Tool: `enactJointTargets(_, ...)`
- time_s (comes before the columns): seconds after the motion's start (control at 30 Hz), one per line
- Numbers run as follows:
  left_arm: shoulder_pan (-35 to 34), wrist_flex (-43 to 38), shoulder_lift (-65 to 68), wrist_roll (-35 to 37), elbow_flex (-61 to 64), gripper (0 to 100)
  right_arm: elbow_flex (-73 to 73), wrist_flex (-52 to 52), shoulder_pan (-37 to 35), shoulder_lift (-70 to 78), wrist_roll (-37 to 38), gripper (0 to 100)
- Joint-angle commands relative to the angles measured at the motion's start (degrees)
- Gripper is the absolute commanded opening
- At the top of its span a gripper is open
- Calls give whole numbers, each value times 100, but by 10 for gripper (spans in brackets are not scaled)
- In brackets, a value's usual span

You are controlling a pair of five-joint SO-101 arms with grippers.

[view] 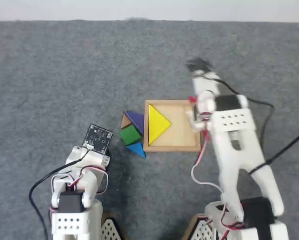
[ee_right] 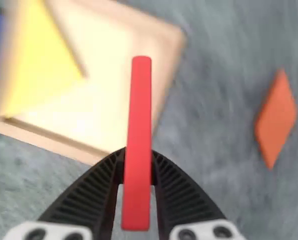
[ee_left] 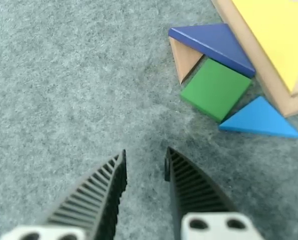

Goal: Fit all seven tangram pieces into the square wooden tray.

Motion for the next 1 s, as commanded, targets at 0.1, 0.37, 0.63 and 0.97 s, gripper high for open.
enactJointTargets(0.1,-26,-79,-88,-26,-48,130,-1547,22,-1086,1174,1495,7)
enactJointTargets(0.37,-26,-79,-88,-26,-48,130,-3051,22,-1103,3055,2497,7)
enactJointTargets(0.63,-26,-79,-88,-26,-48,130,-3930,66,-848,4119,3112,7)
enactJointTargets(0.97,-26,-79,-88,-26,-48,130,-3930,84,-629,4215,4264,9)
